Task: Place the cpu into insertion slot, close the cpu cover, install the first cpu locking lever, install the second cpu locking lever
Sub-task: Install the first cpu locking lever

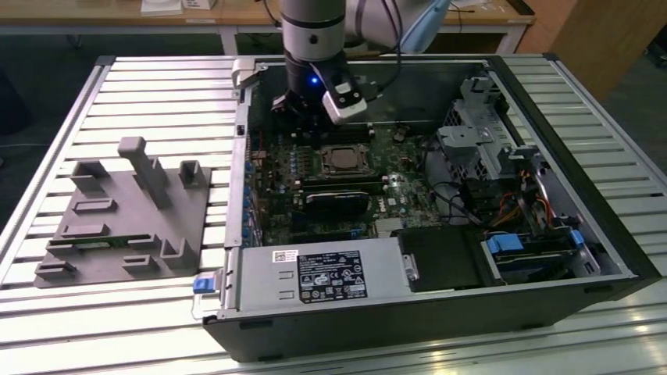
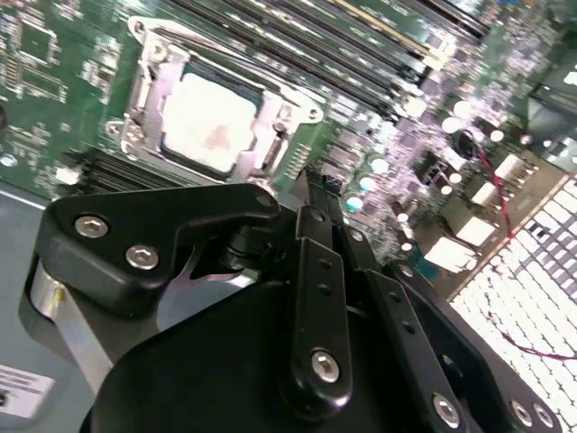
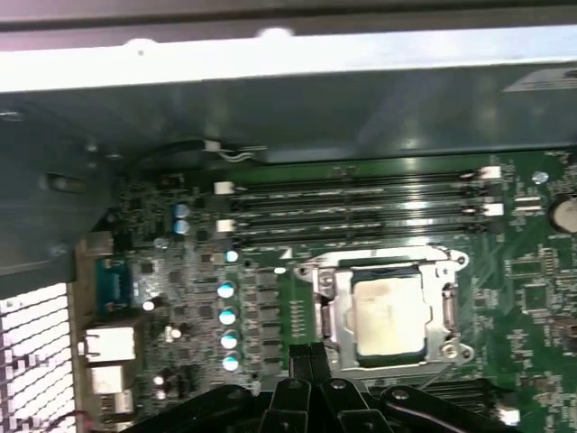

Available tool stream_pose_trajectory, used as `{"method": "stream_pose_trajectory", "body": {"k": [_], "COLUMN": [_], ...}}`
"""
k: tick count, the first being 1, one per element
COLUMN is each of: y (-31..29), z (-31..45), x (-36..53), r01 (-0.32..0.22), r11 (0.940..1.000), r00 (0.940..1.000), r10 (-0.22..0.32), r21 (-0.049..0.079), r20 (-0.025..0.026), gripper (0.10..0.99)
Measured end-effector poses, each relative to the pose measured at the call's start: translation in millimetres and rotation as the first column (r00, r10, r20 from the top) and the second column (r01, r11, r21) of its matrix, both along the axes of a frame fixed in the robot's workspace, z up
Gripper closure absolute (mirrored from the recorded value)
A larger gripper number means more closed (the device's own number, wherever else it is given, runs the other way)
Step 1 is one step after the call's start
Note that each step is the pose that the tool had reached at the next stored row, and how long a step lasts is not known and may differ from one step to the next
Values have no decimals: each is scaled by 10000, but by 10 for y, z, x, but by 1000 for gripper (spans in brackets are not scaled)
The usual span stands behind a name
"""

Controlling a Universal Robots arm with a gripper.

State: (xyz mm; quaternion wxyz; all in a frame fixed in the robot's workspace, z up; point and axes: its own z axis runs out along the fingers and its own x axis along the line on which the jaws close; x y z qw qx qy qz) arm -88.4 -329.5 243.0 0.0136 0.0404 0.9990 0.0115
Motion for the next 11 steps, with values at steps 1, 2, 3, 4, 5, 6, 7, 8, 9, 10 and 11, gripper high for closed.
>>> {"method": "stream_pose_trajectory", "body": {"k": [1,2,3,4,5,6,7,8,9,10,11], "y": [0,0,0,-1,-1,-2,-2,-2,-2,-2,-2], "z": [0,0,0,0,0,0,0,-1,-1,-1,0], "x": [-22,-41,-55,-65,-74,-80,-83,-84,-84,-84,-84], "r01": [-1,0,1,0,1,-1,-1,0,1,1,1], "r11": [10000,10000,10000,9999,9998,9995,9993,9993,9993,9993,9993], "r00": [10000,10000,10000,10000,10000,10000,10000,10000,10000,10000,10000], "r10": [1,0,-1,0,-1,1,1,0,-1,-1,-1], "r21": [11,40,90,150,221,302,362,376,376,377,377], "r20": [0,0,0,1,0,1,1,2,1,1,1], "gripper": [980,980,980,980,980,980,980,980,980,980,980]}}
